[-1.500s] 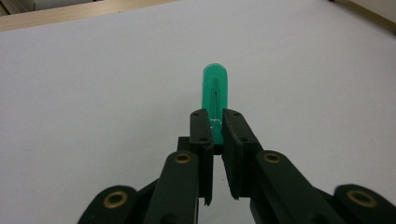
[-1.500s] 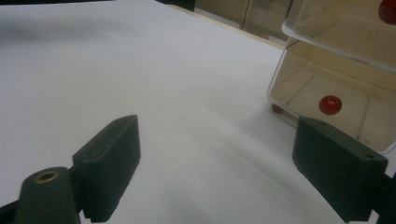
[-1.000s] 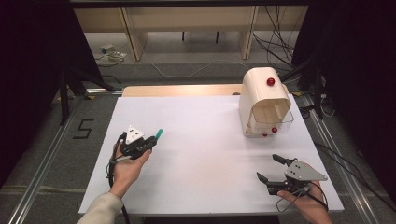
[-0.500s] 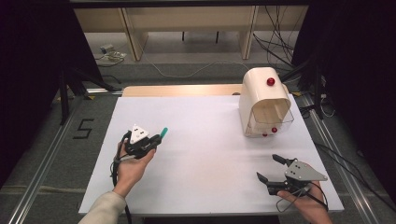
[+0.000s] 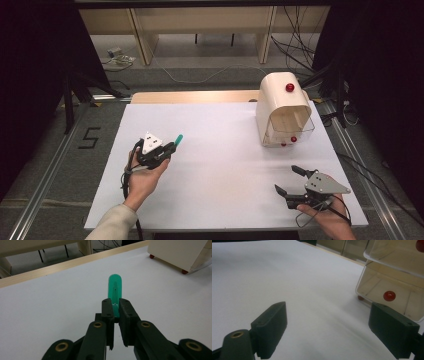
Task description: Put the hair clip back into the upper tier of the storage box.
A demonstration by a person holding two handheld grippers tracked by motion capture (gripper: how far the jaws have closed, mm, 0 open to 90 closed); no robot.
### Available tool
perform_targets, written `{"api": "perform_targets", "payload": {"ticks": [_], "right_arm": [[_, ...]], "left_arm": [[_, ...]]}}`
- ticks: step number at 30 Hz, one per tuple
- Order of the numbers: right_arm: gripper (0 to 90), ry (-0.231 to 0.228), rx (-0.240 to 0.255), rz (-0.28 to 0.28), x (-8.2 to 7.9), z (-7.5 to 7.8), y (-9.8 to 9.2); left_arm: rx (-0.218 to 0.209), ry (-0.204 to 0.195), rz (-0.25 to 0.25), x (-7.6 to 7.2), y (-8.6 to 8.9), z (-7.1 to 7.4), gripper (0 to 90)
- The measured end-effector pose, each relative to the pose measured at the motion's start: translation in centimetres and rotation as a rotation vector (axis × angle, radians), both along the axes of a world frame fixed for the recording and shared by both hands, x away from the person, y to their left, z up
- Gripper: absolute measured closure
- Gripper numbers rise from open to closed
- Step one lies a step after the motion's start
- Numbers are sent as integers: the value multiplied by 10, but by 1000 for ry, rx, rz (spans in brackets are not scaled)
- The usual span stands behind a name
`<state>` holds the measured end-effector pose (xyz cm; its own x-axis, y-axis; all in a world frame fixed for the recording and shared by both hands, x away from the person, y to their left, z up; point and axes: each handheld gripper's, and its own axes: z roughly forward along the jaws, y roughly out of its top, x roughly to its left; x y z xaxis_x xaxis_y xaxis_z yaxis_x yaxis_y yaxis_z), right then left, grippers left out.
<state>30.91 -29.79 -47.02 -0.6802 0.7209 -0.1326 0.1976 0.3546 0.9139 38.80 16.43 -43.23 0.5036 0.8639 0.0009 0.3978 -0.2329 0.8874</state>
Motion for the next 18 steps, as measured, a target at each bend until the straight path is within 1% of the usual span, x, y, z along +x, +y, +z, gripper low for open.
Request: {"api": "perform_targets", "payload": {"ticks": [5,7,14,15,18], "right_arm": [[163,2,-7,-5,0,0,0],[162,-1,0,0,0,0,0],[163,0,1,1,0,0,0],[162,2,-4,-2,0,0,0],[163,3,-2,-2,0,0,0]], "left_arm": [[-1,-10,-12,0,-5,2,826],[0,-12,-19,1,-8,3,826],[-1,-28,-38,2,-16,7,826],[-10,-30,-38,2,-18,7,826],[-4,-34,-52,2,-22,9,826]]}}
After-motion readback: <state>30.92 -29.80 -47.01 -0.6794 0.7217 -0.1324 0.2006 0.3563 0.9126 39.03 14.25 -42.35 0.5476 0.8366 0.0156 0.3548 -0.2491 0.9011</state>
